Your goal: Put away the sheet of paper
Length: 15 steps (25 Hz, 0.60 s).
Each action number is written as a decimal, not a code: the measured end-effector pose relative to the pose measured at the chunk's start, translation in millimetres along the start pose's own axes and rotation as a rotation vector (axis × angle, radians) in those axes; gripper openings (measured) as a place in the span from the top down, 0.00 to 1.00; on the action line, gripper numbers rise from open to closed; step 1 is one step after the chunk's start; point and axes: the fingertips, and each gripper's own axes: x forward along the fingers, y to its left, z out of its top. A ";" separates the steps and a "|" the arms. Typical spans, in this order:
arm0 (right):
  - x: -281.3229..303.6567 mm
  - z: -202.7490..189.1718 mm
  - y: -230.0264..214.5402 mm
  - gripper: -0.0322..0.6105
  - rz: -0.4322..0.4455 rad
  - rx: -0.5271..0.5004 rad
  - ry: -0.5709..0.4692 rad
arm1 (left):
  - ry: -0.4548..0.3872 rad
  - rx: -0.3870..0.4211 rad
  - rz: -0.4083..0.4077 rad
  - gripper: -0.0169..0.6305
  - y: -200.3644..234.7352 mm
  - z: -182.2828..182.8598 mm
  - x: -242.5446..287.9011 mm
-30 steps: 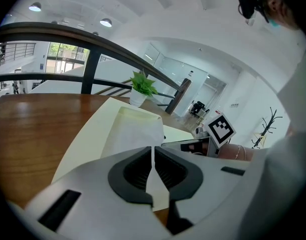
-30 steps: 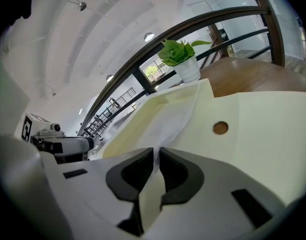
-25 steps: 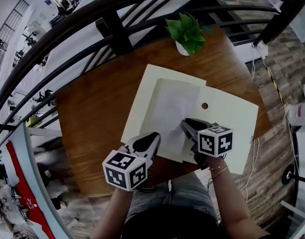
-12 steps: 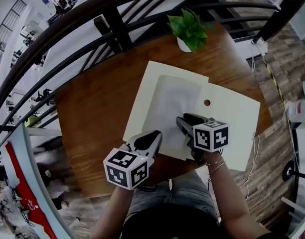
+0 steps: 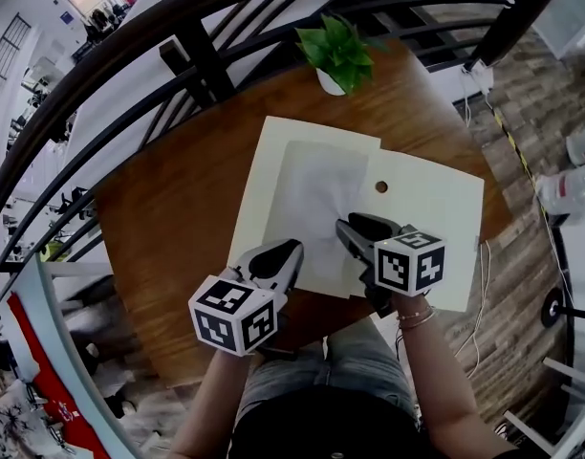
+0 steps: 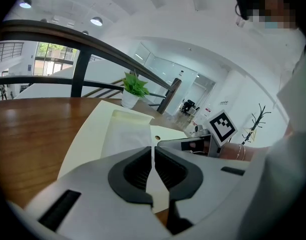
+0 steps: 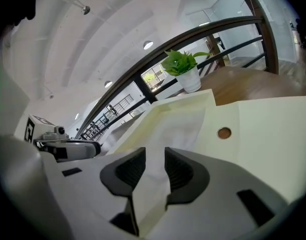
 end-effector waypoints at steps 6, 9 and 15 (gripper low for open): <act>-28.7 13.8 16.3 0.83 0.012 -0.005 -0.101 | -0.005 0.063 -0.060 0.92 -16.3 6.6 -0.6; -40.7 21.2 24.6 0.89 0.017 -0.019 -0.152 | -0.018 0.073 -0.062 0.92 -18.0 9.8 -0.9; -58.6 25.5 29.6 0.90 -0.007 -0.023 -0.198 | -0.062 0.106 -0.109 0.94 -27.5 22.8 -6.6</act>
